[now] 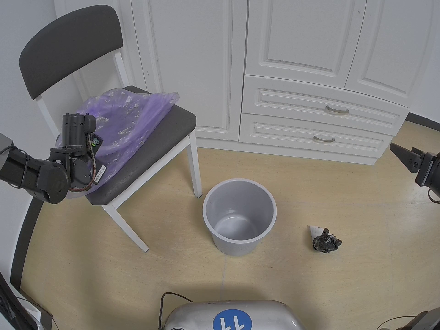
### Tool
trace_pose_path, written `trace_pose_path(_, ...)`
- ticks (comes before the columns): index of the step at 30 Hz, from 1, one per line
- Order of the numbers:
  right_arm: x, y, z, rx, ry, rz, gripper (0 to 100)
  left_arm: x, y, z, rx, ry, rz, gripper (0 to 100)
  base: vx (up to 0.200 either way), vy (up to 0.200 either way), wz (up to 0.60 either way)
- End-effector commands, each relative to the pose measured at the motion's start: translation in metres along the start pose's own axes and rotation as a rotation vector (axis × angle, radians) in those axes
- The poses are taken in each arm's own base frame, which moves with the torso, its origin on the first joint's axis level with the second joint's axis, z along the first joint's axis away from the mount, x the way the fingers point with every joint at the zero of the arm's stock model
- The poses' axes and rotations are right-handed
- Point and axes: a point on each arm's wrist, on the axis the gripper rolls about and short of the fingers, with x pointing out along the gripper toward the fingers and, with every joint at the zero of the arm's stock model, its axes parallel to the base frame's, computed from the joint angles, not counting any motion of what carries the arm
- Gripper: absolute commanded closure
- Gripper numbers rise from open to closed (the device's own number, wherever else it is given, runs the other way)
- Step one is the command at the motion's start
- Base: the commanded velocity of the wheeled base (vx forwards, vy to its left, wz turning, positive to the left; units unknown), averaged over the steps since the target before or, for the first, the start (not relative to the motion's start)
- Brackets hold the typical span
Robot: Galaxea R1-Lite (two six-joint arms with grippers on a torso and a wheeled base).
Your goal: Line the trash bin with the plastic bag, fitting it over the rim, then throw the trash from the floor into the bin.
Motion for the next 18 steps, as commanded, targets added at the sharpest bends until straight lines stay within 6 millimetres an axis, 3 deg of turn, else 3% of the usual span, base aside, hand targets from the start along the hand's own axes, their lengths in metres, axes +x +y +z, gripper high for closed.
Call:
trace_pose_path(1, 0.0, 0.0, -0.001, -0.003, 0.004, 0.0, 0, 0.001, -0.002, 0.002, -0.017, -0.018, 0.002, 100, 0.0, 0.0, 0.0)
trace_pose_path(10, -0.003, 0.0, -0.007, -0.068, 0.001, 0.007, 0, 0.001, -0.008, -0.006, -0.091, -0.109, 0.018, 100, 0.0, 0.0, 0.0)
trace_pose_path(18, -0.001, -0.001, -0.014, -0.123, -0.012, 0.008, 0, -0.026, -0.018, -0.028, -0.16, -0.134, -0.077, 100, 0.0, 0.0, 0.0)
